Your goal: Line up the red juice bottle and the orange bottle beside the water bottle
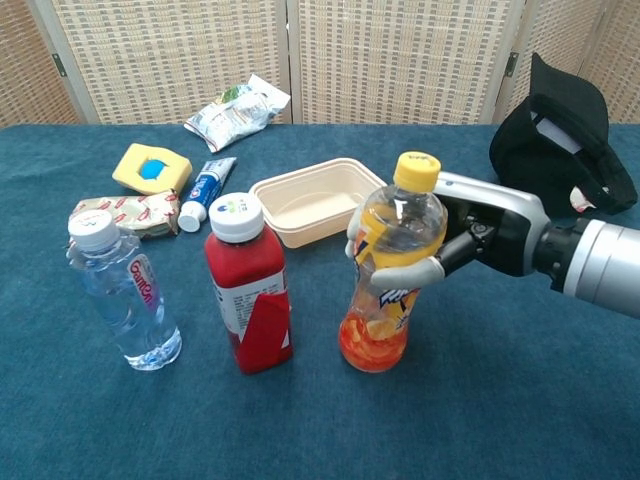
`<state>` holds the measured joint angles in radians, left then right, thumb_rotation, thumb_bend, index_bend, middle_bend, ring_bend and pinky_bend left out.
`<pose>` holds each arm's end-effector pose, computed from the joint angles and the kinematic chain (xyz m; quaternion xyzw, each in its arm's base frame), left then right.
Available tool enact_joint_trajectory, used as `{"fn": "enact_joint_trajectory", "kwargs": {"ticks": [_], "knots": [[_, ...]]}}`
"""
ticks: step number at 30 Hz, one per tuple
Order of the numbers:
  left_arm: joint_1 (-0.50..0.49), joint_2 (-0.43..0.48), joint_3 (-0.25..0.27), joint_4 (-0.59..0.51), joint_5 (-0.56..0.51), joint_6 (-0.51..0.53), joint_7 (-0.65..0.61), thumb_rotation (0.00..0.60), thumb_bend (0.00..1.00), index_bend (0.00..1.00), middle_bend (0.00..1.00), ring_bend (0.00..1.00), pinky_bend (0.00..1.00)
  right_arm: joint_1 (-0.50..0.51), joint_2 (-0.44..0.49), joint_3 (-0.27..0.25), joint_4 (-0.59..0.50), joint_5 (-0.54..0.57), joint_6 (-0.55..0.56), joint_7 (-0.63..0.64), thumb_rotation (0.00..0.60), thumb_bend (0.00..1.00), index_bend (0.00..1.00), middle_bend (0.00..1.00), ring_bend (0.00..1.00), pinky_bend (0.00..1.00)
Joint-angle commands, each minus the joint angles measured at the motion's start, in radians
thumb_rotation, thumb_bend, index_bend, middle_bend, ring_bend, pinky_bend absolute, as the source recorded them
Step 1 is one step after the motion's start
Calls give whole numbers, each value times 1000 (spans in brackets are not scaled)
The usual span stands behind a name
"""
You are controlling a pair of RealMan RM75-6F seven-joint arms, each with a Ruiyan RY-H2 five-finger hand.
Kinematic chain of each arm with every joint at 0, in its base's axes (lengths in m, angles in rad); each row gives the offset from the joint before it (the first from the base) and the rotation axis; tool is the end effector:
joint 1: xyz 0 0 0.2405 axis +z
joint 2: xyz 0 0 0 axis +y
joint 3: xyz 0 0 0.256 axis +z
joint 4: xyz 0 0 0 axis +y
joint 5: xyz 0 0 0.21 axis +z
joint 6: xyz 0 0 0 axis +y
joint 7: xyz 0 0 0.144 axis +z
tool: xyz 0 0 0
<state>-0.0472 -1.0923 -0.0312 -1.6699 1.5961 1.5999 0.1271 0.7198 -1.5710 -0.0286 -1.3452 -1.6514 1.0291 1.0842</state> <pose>-0.2906 0.1641 0.1699 -0.6116 -0.3213 -0.3959 0.6049 -0.1572 -0.2907 -0.0422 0.5706 -0.6675 0.4780 0.0214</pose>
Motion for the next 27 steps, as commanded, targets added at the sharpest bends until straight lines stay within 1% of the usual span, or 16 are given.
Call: {"fn": "enact_joint_trajectory", "kwargs": {"ticks": [1, 7, 16, 20, 27], "knots": [[0, -1, 0, 1, 1, 0, -1, 600, 260, 66, 0, 44, 14, 5, -1, -6, 4, -8, -1, 2, 600, 197, 510, 373, 290, 362], [0, -2, -1, 3, 2, 1, -2, 600, 260, 66, 0, 43, 14, 7, 0, -10, 13, -16, 16, 4, 600, 165, 356, 275, 192, 279], [0, -3, -2, 4, 3, 1, -2, 600, 260, 66, 0, 44, 14, 13, 3, -17, 16, -24, 30, 8, 600, 98, 200, 188, 115, 206], [0, -2, -3, 3, 3, 1, -1, 600, 261, 66, 0, 44, 14, 13, 3, -16, 20, -23, 40, 2, 600, 89, 151, 159, 93, 186], [-2, -2, -3, 0, 3, -2, 3, 600, 260, 66, 0, 43, 14, 14, 20, -21, 8, -36, 59, -12, 600, 74, 126, 144, 81, 175]]}}
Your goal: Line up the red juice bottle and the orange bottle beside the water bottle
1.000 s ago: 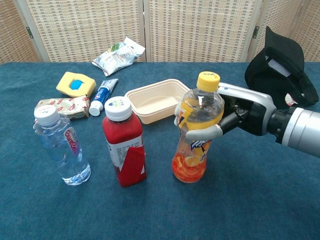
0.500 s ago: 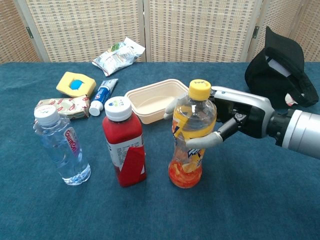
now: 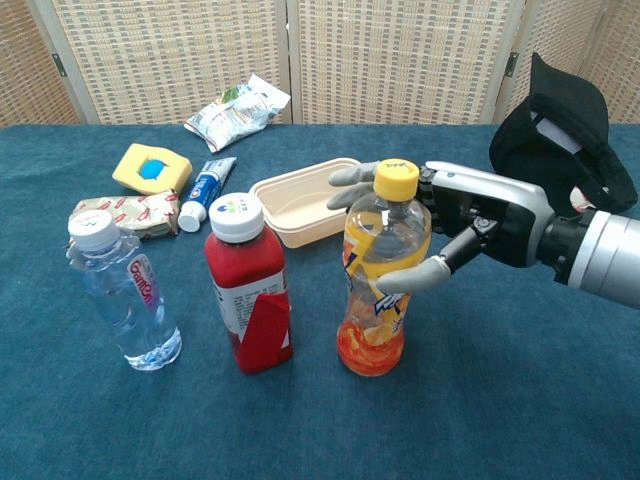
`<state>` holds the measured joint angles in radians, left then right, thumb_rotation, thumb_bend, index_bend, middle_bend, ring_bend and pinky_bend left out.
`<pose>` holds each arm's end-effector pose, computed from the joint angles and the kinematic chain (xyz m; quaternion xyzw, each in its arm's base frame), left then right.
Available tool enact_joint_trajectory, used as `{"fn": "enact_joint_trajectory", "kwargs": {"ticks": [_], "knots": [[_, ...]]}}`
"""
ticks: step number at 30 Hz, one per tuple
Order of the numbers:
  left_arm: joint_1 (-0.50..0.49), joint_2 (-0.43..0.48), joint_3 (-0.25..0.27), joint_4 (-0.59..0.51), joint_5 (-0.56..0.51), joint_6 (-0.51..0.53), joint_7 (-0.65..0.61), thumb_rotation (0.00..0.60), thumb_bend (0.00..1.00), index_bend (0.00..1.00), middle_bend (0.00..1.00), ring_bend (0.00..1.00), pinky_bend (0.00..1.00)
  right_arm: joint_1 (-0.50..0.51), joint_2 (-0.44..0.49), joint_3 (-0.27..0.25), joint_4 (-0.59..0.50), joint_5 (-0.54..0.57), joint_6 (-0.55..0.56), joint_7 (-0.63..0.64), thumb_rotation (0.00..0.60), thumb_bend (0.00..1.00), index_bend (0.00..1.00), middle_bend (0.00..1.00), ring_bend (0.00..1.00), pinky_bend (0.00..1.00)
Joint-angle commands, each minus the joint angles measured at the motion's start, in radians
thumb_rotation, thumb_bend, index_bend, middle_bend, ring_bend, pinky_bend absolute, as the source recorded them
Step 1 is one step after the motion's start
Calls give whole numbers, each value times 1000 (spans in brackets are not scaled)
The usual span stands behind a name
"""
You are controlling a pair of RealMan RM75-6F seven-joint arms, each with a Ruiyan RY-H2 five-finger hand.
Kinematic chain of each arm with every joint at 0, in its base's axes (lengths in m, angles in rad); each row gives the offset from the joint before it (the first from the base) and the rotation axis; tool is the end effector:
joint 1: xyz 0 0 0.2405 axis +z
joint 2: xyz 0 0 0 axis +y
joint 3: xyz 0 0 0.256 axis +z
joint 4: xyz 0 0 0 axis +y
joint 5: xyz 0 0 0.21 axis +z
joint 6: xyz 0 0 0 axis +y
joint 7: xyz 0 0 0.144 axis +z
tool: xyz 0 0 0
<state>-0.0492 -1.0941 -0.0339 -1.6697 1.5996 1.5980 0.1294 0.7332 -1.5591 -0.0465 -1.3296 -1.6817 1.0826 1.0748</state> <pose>-0.2896 0.1652 0.1693 -0.6129 -0.3194 -0.3973 0.6038 -0.1557 -0.2931 -0.0343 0.5910 -0.6404 0.4901 0.0192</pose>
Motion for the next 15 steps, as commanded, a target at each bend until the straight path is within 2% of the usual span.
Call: {"fn": "enact_joint_trajectory", "kwargs": {"ticks": [1, 9, 15], "knots": [[-1, 0, -1, -1, 0, 0, 1, 600, 260, 66, 0, 43, 14, 1, 15, -6, -13, -9, 8, -5, 600, 74, 120, 141, 80, 174], [-8, -3, -4, 0, -2, -9, 2, 600, 260, 66, 0, 44, 14, -25, 113, -25, -98, -41, 80, -57, 600, 74, 102, 130, 79, 170], [-16, -3, -10, 1, -8, -19, 1, 600, 260, 66, 0, 44, 14, -77, 228, -38, -197, -52, 161, -187, 600, 74, 102, 138, 80, 170]]}}
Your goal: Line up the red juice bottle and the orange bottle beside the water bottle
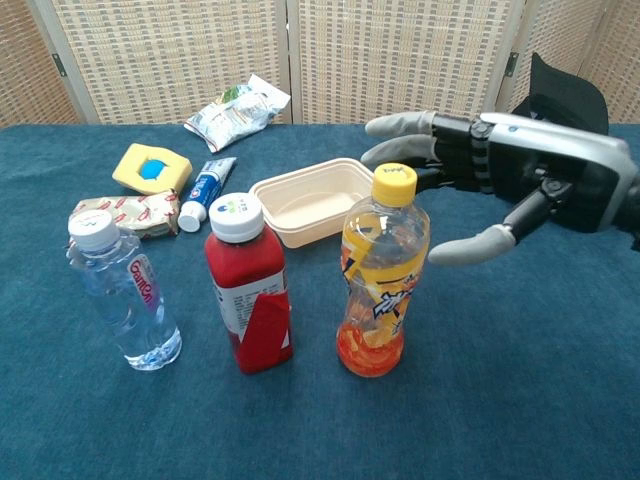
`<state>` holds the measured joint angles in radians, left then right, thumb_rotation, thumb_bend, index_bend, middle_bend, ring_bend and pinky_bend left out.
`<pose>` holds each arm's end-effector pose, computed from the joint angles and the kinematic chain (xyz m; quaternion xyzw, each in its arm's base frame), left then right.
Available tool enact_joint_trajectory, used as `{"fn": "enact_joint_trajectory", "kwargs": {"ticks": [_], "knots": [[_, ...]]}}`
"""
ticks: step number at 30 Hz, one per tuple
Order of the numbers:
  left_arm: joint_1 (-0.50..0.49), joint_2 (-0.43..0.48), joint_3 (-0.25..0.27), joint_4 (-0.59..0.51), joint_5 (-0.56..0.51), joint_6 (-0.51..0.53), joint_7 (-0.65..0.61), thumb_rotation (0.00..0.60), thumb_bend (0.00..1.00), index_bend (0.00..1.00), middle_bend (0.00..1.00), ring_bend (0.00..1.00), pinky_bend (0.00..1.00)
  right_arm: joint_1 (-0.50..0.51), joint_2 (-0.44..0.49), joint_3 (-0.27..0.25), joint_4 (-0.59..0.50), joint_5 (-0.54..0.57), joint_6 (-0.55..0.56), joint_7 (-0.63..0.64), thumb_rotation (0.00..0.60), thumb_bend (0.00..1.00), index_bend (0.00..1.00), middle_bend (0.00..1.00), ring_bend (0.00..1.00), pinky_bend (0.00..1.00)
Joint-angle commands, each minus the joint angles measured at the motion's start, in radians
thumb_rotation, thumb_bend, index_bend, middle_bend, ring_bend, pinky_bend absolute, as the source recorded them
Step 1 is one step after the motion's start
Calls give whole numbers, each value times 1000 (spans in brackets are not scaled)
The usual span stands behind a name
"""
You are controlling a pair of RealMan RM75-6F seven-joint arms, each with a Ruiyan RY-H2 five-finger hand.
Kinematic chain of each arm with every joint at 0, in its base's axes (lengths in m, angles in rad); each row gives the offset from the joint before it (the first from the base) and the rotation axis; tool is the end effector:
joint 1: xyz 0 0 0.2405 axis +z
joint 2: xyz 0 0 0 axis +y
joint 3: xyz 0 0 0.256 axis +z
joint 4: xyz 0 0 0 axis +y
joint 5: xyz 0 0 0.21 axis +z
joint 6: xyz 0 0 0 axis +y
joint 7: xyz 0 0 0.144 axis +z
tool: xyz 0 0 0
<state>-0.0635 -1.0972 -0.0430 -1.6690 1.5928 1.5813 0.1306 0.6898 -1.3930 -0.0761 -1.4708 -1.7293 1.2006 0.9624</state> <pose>-0.2881 0.1714 0.1678 -0.6152 -0.3187 -0.3985 0.6010 -0.1640 -0.2807 0.0187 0.6201 -0.5862 0.5194 0.0468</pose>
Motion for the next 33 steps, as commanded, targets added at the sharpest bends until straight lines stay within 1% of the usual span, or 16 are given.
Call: {"fn": "enact_joint_trajectory", "kwargs": {"ticks": [1, 3, 5, 6, 8, 9, 11, 13, 18, 23, 26, 33], "knots": [[-3, 0, -2, 0, -2, -4, 1, 600, 260, 66, 0, 44, 14, -43, 84, -10, -73, 0, 50, -105, 600, 77, 102, 145, 80, 170], [-5, 0, -4, -1, -4, -4, 1, 600, 260, 66, 0, 43, 14, -69, 141, -13, -113, 17, 64, -199, 600, 96, 102, 161, 80, 170], [-5, -2, -5, 0, -5, -3, 2, 600, 260, 66, 0, 43, 14, -102, 181, -9, -147, 47, 87, -311, 600, 138, 107, 188, 80, 170], [-6, -4, -7, 1, -4, -1, 2, 600, 260, 66, 0, 43, 14, -128, 202, -6, -167, 66, 105, -392, 600, 152, 116, 199, 80, 170], [-7, -10, -7, 3, -3, -2, 3, 600, 260, 66, 0, 43, 14, -170, 225, 0, -196, 104, 138, -512, 600, 170, 150, 222, 88, 169], [-9, -13, -7, 5, -1, -3, 3, 600, 261, 66, 0, 43, 14, -201, 231, 7, -210, 132, 167, -588, 600, 176, 165, 236, 99, 169], [-12, -21, -5, 9, 3, -5, 3, 600, 260, 66, 0, 43, 14, -254, 230, 16, -221, 175, 217, -700, 600, 197, 199, 268, 131, 169], [-14, -27, -3, 13, 7, -8, 7, 600, 260, 66, 0, 43, 14, -295, 230, 18, -226, 202, 256, -773, 600, 217, 222, 282, 144, 169], [-20, -45, 5, 22, 17, -17, 9, 600, 260, 66, 0, 43, 14, -399, 227, 3, -203, 226, 348, -962, 600, 227, 224, 284, 144, 169], [-25, -64, 13, 23, 26, -28, 20, 600, 261, 66, 0, 43, 14, -481, 221, 2, -205, 245, 417, -1020, 600, 227, 224, 283, 144, 169], [-29, -72, 15, 21, 30, -32, 26, 600, 261, 66, 0, 43, 14, -525, 222, 3, -208, 256, 445, -1020, 600, 226, 224, 283, 144, 169], [-38, -78, 15, 17, 42, -35, 31, 600, 261, 66, 0, 43, 14, -561, 236, -3, -214, 244, 420, -991, 600, 227, 224, 283, 144, 169]]}}
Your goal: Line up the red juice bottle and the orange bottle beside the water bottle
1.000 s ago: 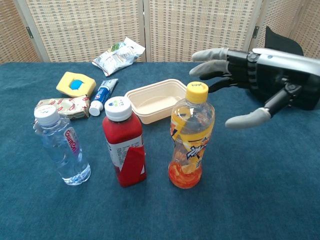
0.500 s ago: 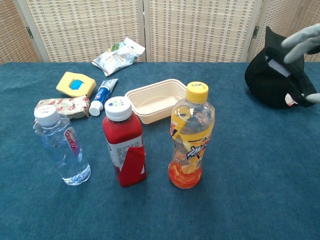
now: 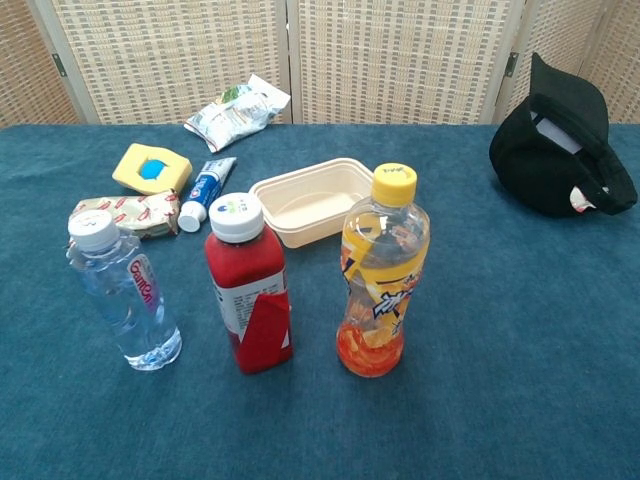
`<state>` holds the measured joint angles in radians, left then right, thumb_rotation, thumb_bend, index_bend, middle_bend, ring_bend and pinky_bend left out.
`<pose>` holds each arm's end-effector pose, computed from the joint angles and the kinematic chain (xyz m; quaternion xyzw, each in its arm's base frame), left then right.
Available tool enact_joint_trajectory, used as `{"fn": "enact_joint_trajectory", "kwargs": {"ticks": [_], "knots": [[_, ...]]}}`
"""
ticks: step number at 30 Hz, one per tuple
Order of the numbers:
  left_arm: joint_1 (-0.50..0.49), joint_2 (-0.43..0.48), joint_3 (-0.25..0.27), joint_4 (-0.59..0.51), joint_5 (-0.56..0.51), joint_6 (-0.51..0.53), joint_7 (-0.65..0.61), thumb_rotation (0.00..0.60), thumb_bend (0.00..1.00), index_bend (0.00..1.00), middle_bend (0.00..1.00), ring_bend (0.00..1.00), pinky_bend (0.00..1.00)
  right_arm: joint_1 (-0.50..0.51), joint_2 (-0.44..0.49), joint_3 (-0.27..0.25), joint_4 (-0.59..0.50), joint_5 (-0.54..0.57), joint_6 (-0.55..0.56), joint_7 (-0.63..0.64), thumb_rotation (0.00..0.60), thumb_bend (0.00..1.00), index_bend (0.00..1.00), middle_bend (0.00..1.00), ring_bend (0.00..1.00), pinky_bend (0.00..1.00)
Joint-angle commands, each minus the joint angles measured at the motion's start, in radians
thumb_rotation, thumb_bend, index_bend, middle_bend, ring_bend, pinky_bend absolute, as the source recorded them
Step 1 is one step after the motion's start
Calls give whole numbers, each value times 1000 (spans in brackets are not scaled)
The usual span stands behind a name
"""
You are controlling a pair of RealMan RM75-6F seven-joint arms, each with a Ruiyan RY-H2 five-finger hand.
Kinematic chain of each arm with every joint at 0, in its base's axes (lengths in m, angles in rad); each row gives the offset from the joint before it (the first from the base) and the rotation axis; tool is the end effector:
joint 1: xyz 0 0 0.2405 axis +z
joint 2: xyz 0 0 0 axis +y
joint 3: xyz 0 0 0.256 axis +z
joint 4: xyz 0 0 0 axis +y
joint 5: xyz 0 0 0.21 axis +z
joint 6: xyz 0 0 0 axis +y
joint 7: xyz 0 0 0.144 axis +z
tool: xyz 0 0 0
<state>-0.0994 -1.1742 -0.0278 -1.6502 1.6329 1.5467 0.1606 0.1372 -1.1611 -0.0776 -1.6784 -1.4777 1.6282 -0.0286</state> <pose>-0.2764 0.1778 0.1375 -0.6372 -0.3198 -0.4113 0.5679 -0.2915 -0.1685 0.1442 0.5803 -0.3968 0.4216 0.5728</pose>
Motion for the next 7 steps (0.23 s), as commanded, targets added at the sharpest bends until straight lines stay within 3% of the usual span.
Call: {"fn": "enact_joint_trajectory", "kwargs": {"ticks": [1, 7], "knots": [[-4, -1, -1, -3, 1, -3, 2, 600, 261, 66, 0, 43, 14, -11, 4, 0, -9, -11, -10, -4, 600, 226, 224, 283, 144, 169], [-15, -5, -2, -3, 1, -17, 4, 600, 261, 66, 0, 43, 14, -18, 16, 9, -32, -29, -35, -14, 600, 226, 224, 283, 144, 169]]}}
